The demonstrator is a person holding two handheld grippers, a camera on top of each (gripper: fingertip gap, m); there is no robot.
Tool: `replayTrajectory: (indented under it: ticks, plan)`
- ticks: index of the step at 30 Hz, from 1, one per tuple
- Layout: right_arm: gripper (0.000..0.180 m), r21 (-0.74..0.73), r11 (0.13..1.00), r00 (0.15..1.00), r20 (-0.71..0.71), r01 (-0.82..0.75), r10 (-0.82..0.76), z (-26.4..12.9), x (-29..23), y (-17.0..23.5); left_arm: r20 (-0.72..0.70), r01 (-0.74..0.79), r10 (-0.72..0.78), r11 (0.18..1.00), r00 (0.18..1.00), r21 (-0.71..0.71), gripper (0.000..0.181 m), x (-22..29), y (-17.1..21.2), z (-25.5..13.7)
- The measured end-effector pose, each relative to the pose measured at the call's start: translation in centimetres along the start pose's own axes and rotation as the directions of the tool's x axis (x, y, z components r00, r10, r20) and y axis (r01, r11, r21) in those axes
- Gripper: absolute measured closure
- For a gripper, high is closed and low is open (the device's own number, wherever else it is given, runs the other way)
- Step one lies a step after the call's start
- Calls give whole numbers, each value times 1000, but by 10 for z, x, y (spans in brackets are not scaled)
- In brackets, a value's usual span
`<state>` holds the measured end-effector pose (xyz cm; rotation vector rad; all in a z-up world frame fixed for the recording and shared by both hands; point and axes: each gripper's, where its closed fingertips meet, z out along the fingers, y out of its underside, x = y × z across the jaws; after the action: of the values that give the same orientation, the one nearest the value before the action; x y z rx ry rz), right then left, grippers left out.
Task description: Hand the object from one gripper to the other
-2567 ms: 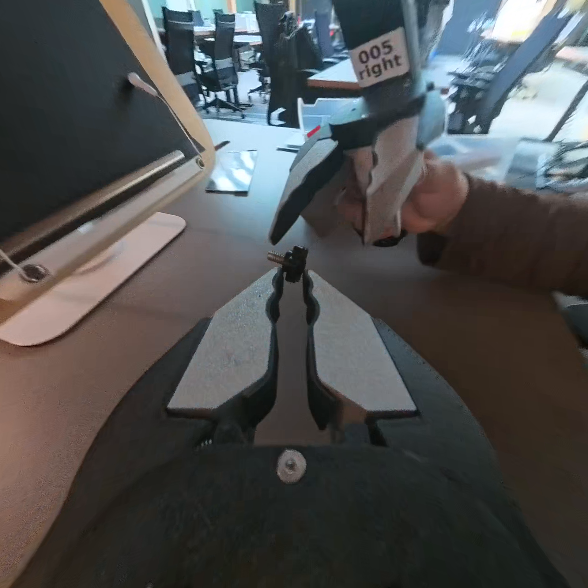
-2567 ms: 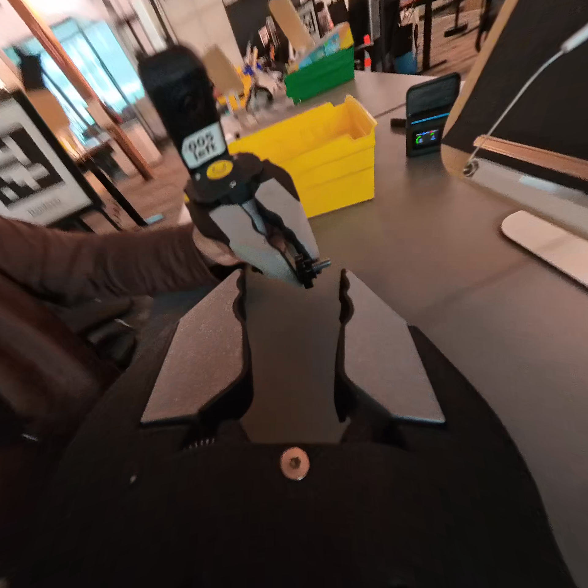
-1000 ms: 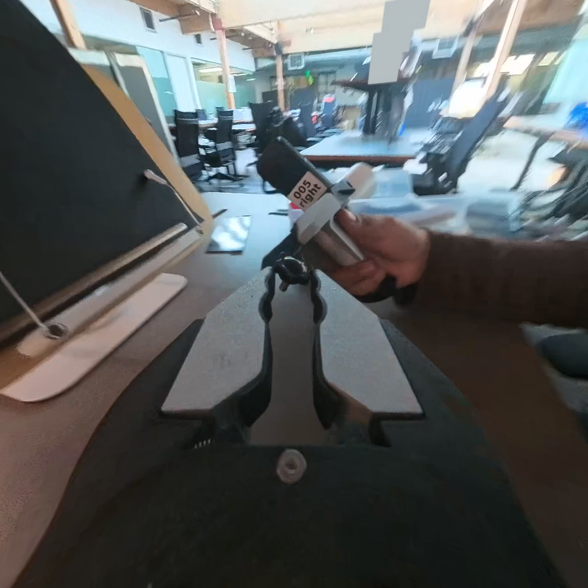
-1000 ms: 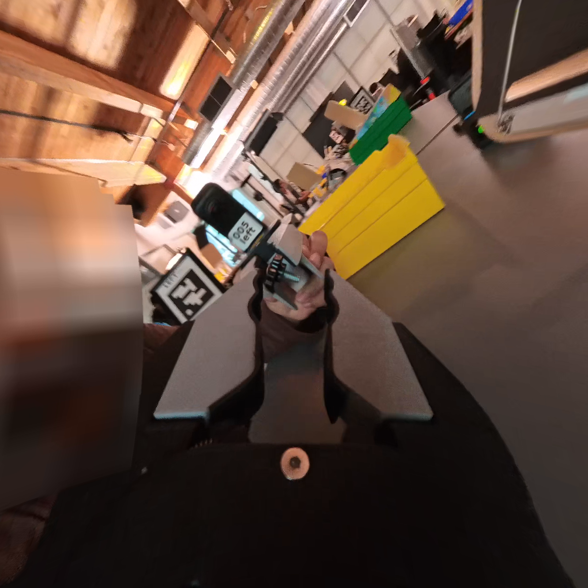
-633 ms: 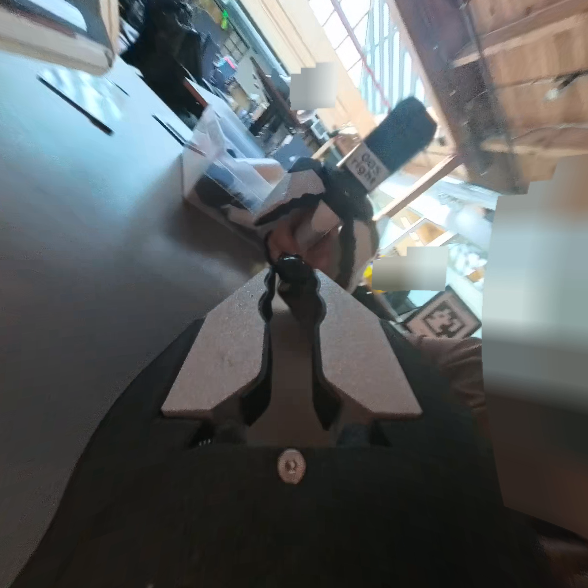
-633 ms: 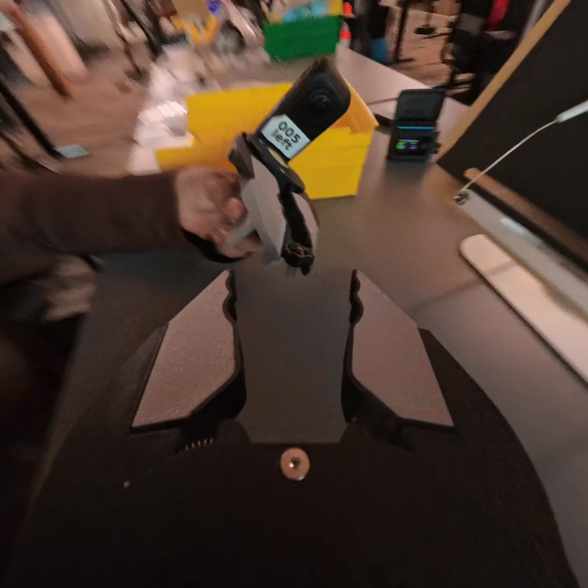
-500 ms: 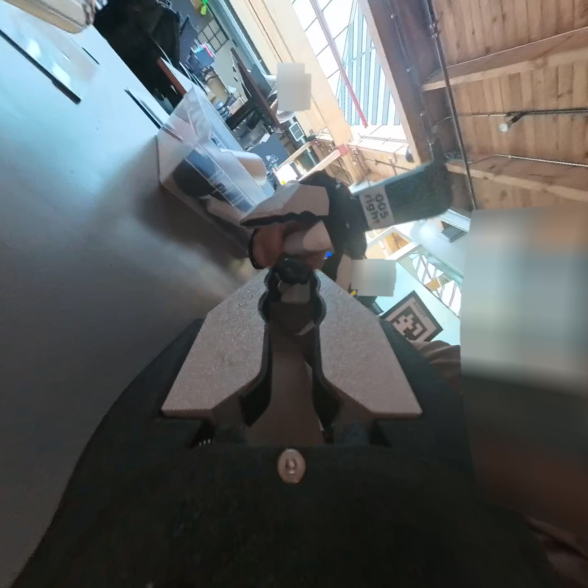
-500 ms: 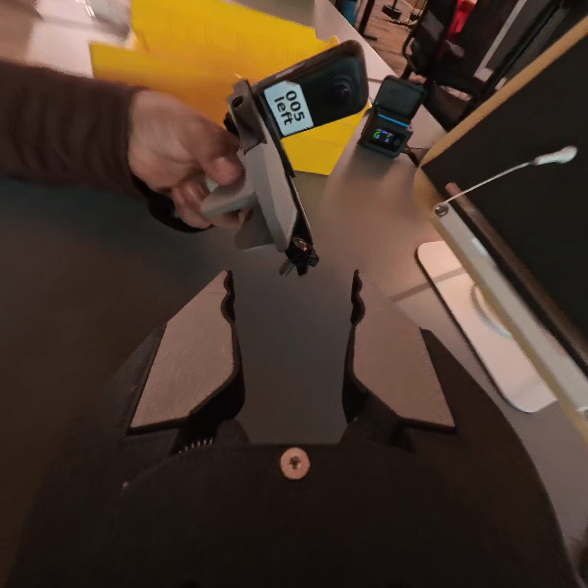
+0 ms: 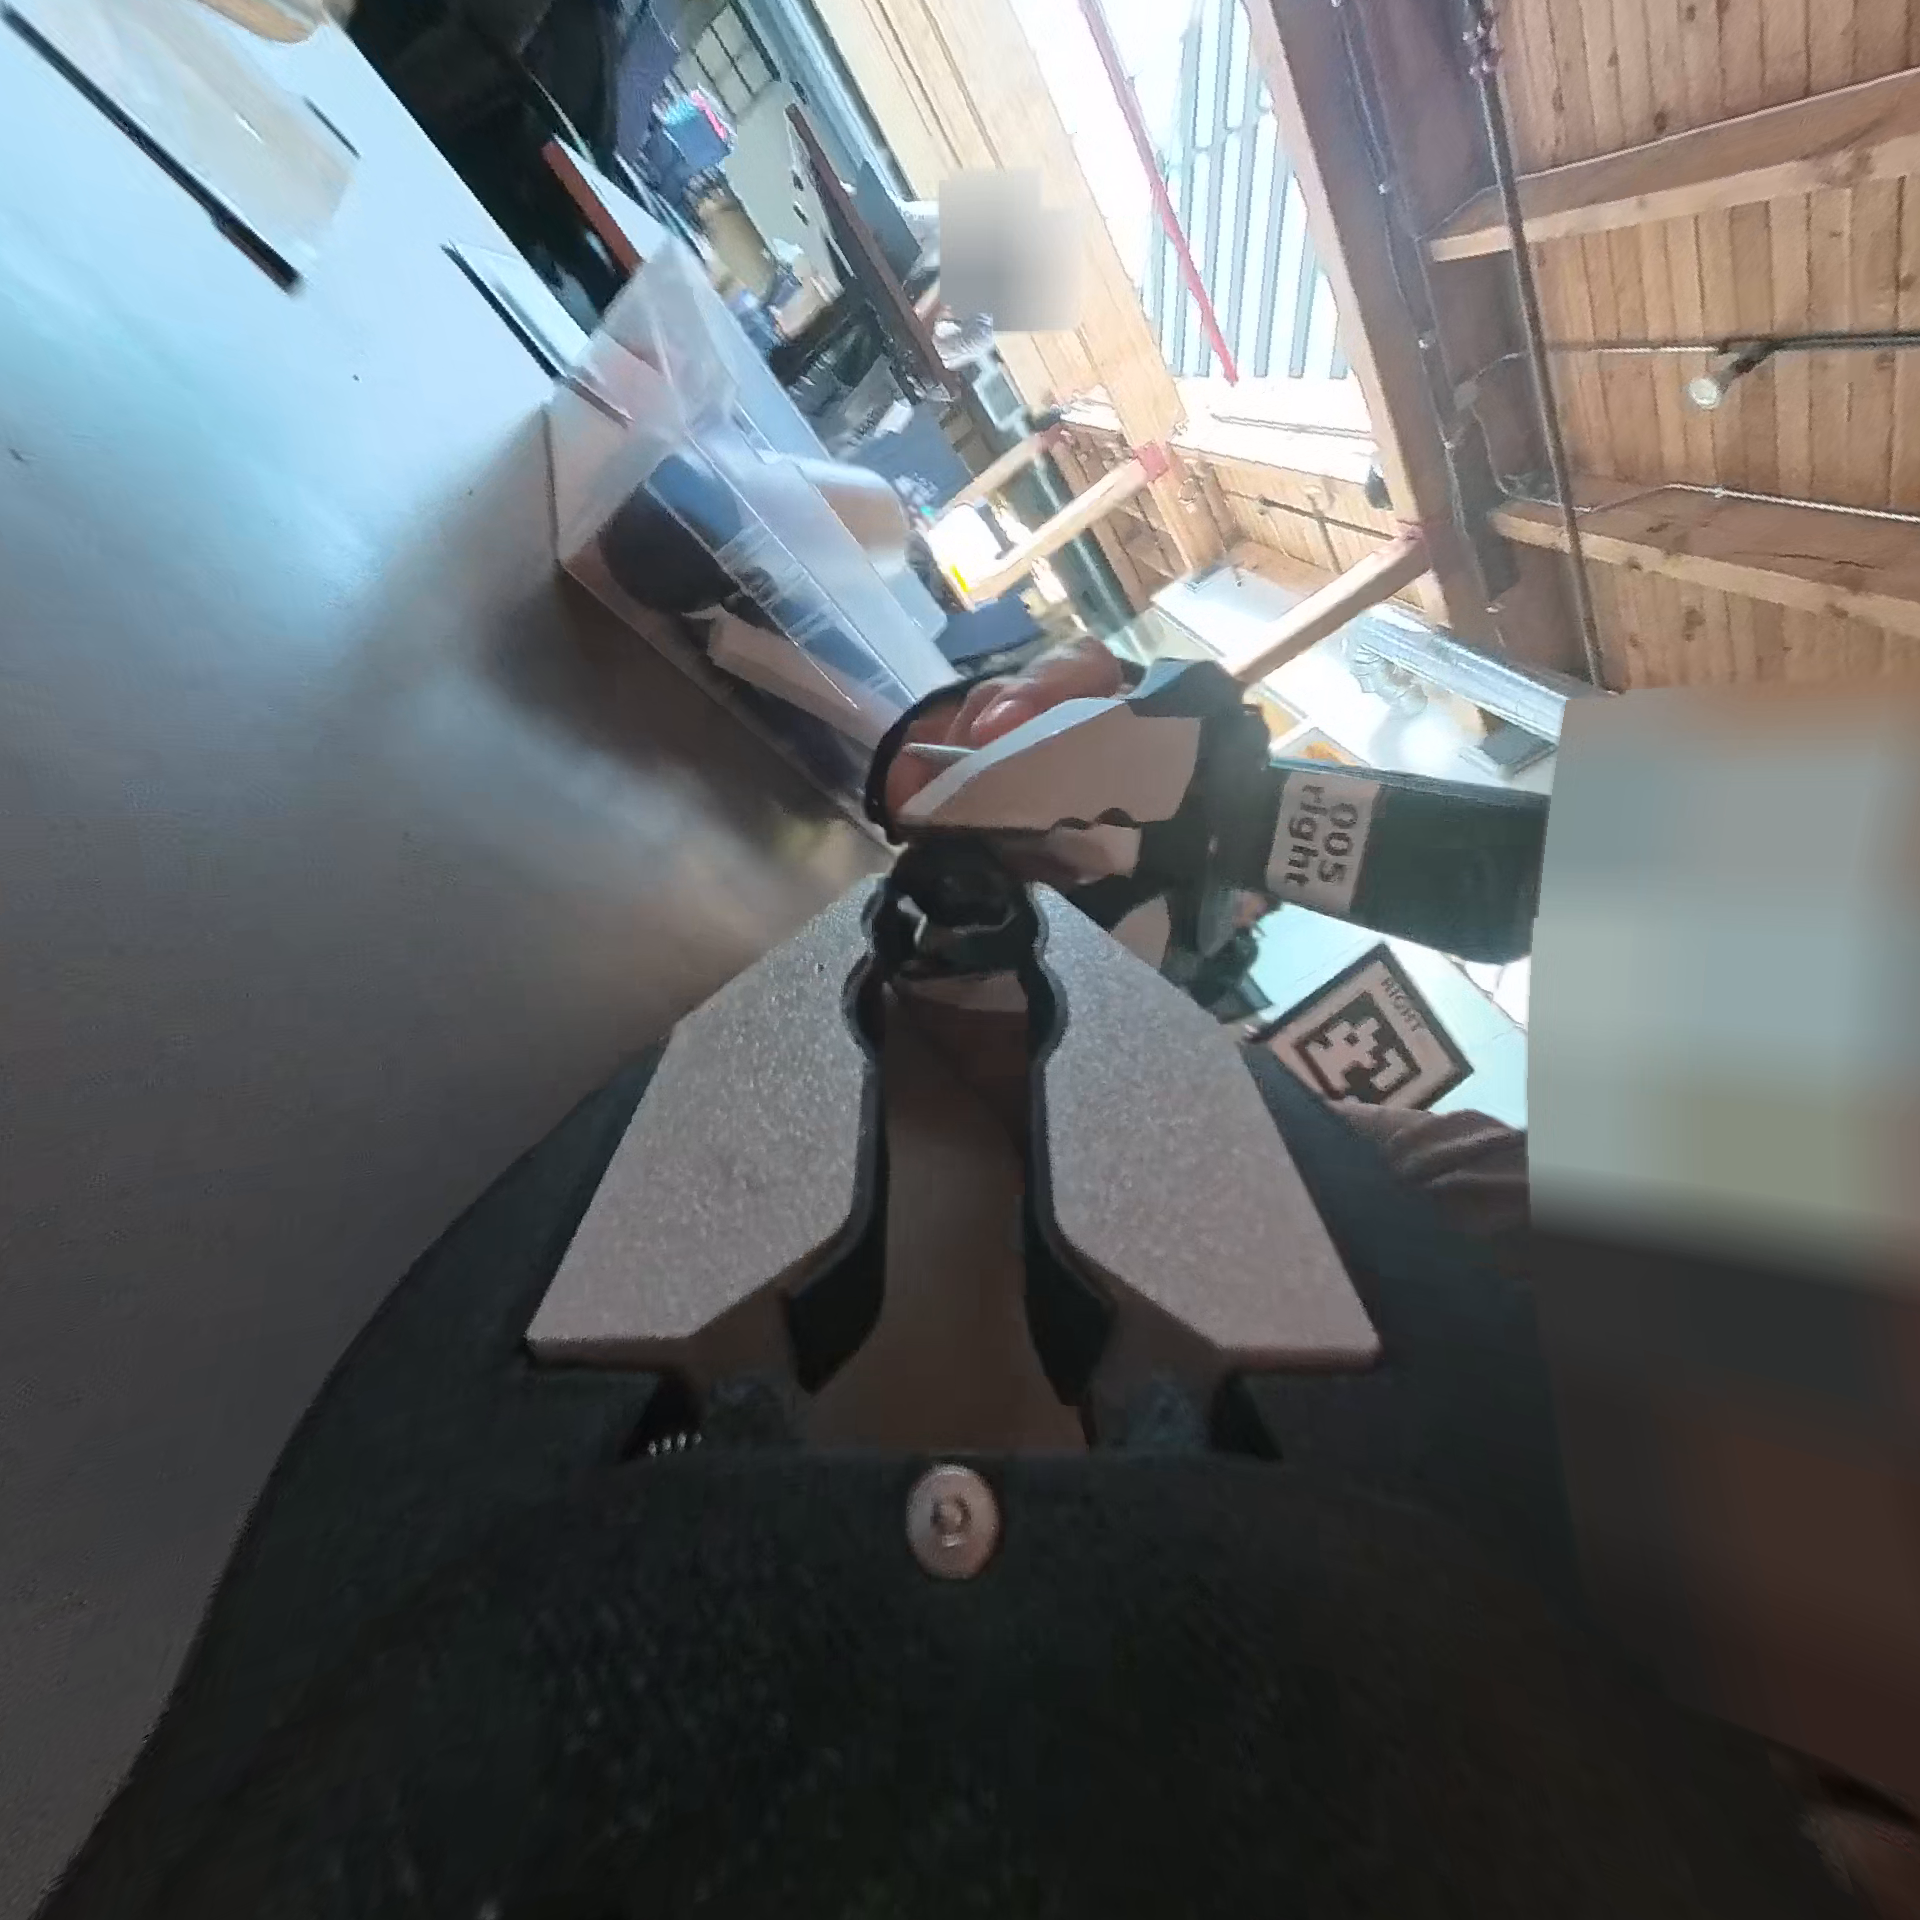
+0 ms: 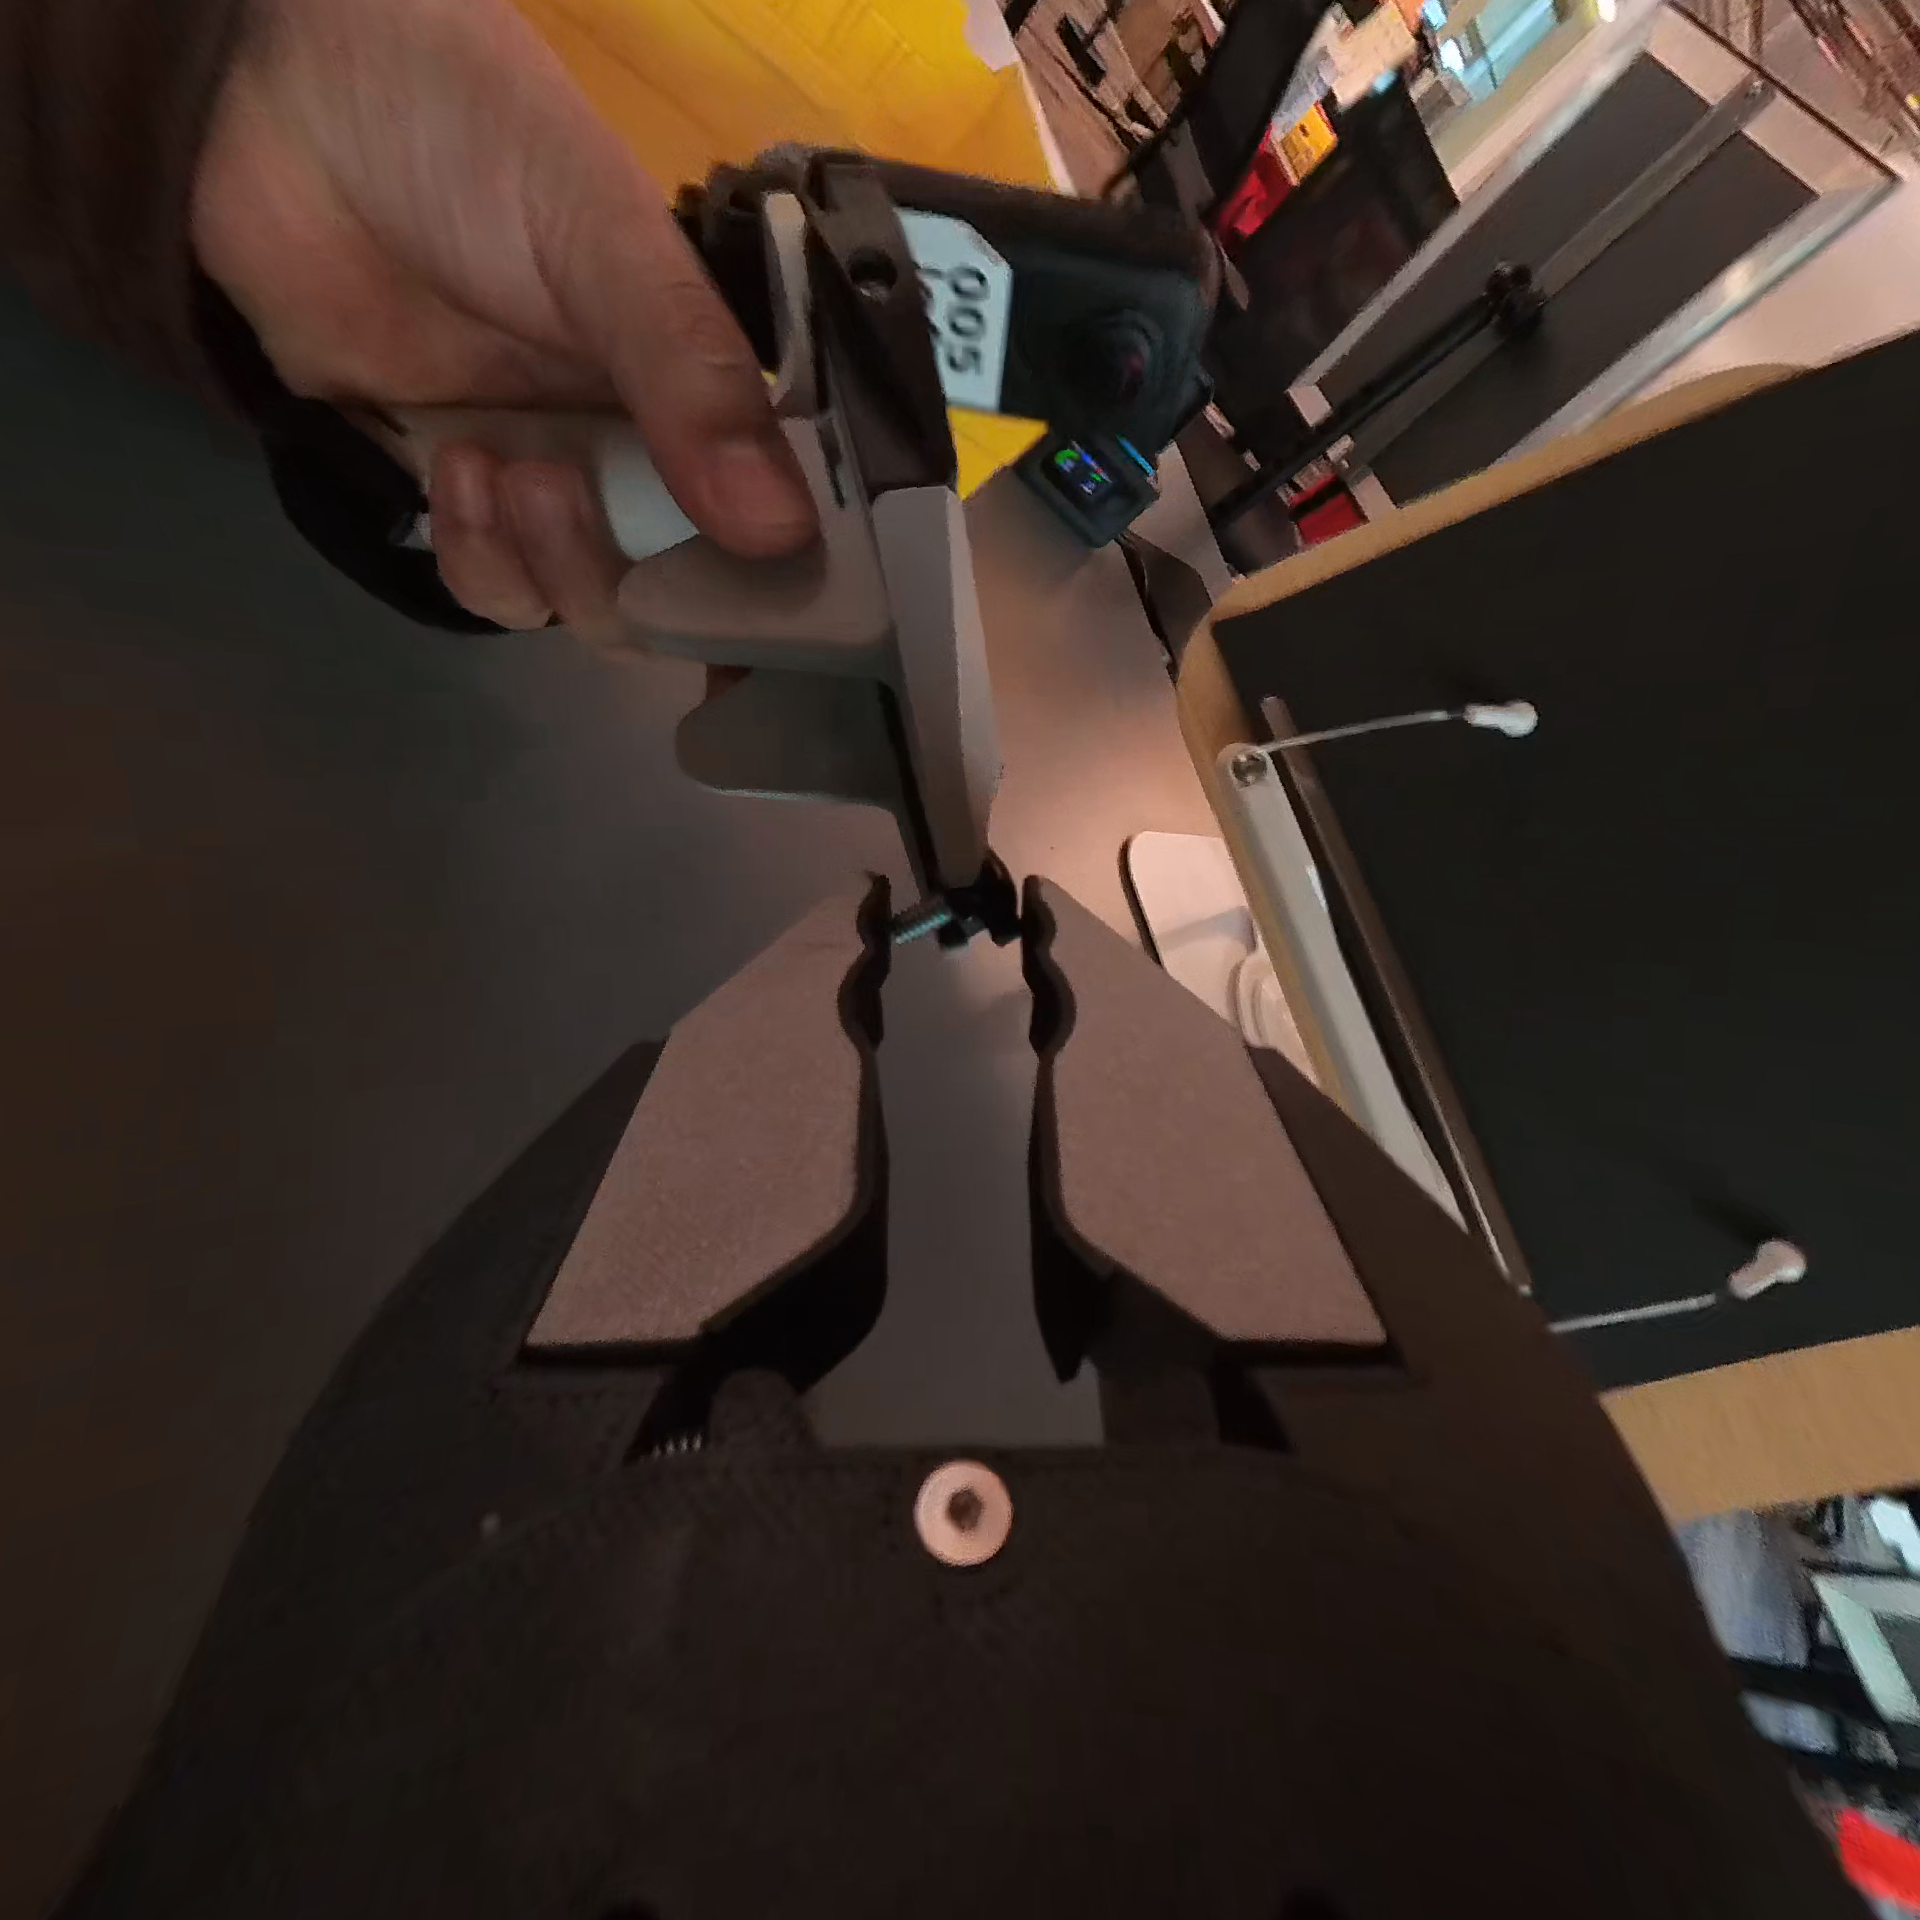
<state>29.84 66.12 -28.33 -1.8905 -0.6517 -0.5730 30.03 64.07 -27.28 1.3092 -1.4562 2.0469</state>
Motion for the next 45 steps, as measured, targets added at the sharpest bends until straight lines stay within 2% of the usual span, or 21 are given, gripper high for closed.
replayTrajectory:
  ticks: [1,3,4,6,8,11,14,16,20,23,27,28,30,32,34,36,40,42,45]
  plan:
    - [158,-16,999,999,-17,-30,30,1,6,5,49,-39,38,999,998,17,164,-4,-5,-2]
    - [158,-53,987,988,-5,-151,151,5,14,19,218,-199,196,980,956,-7,160,-18,-12,-10]
    - [158,-65,969,971,13,-237,238,6,18,26,311,-291,293,955,904,-55,153,-26,-15,-14]
    - [158,-92,899,896,84,-428,435,9,20,38,450,-472,502,862,738,-187,149,-36,-20,-21]
    - [158,-88,800,779,185,-594,599,9,19,39,492,-598,659,742,569,-303,139,-36,-20,-19]
    - [158,-87,628,559,373,-774,741,2,17,27,442,-674,769,629,463,-388,130,-28,-9,-4]
    - [158,-134,460,321,548,-878,772,-9,14,14,405,-726,843,521,354,-449,128,-25,-4,3]
    - [158,-188,399,217,599,-898,771,-11,10,12,392,-760,885,432,253,-486,129,-23,-4,4]
    - [158,-242,377,128,668,-894,733,-13,-3,0,349,-808,932,278,96,-519,144,-13,1,11]
    - [157,-258,375,100,692,-890,715,-14,-9,-7,351,-801,936,213,5,-559,161,-14,-1,9]
    - [157,-269,342,54,711,-900,701,-15,-8,-9,344,-801,939,198,-10,-565,162,-12,-1,7]
    - [157,-267,324,38,717,-907,696,-16,-6,-10,352,-802,936,206,-6,-560,162,-11,-3,7]
    - [143,-242,281,17,729,-929,685,-19,5,-11,372,-813,926,266,66,-518,162,-7,-4,7]
    - [140,-178,249,46,722,-952,691,-23,22,-7,407,-820,896,364,178,-441,162,-3,-10,4]
    - [136,-99,278,136,689,-955,712,-26,34,-1,416,-790,839,504,352,-349,163,-2,-12,1]
    - [133,-29,360,257,647,-933,718,-27,37,0,399,-738,755,633,520,-236,163,1,-16,-2]
    - [124,68,536,462,604,-842,649,-32,30,-11,217,-511,516,856,829,-81,162,10,-9,-1]
    - [122,65,647,561,569,-760,602,-30,18,-12,149,-417,421,907,895,-56,163,10,-6,-1]
    - [122,51,785,699,492,-618,519,-24,2,-6,97,-326,333,942,938,-77,163,8,3,0]
